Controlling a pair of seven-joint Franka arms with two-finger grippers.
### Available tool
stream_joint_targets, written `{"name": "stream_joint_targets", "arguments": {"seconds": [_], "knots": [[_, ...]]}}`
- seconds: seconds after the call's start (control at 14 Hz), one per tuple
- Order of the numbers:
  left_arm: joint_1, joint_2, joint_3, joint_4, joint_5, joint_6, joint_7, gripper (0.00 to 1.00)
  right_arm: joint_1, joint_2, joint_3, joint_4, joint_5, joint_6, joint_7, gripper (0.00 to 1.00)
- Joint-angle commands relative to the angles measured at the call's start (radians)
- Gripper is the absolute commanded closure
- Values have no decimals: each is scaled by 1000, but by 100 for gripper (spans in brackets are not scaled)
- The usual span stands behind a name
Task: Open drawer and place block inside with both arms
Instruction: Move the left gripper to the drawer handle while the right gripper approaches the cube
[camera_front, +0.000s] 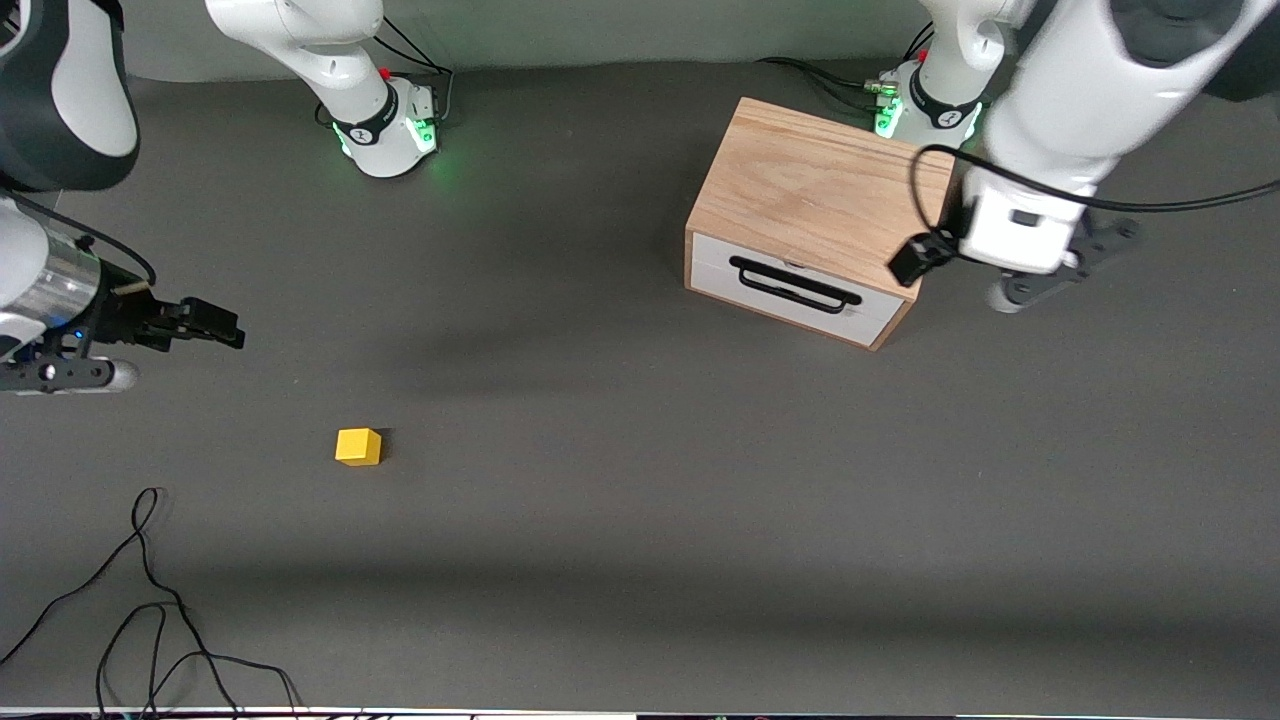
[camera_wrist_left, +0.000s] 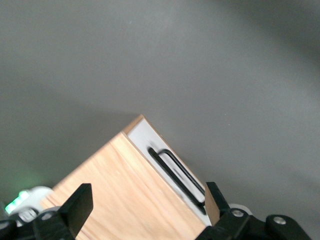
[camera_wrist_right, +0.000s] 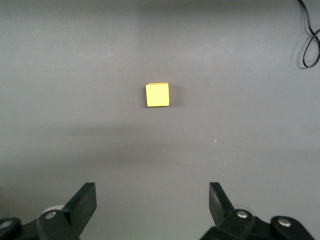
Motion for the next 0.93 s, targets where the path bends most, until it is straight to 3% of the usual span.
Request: {"name": "stream_joint_targets", "arguments": {"seconds": [0.0,0.29,0.64,0.86], "knots": [[-85,16,12,-4,-7,-6,-221,0,0,25,3,0,-13,27,24,0],[-184,59,12,-3,-9,20,-475,0,-2,42,5,0,-15,50,24,0],[-199,92,12,20,-9,2,-553,0,-2,53,5,0,-15,64,22,0],[-198,141,14,19,-6,4,-714,0,-2,58,5,0,-15,70,20,0]]}}
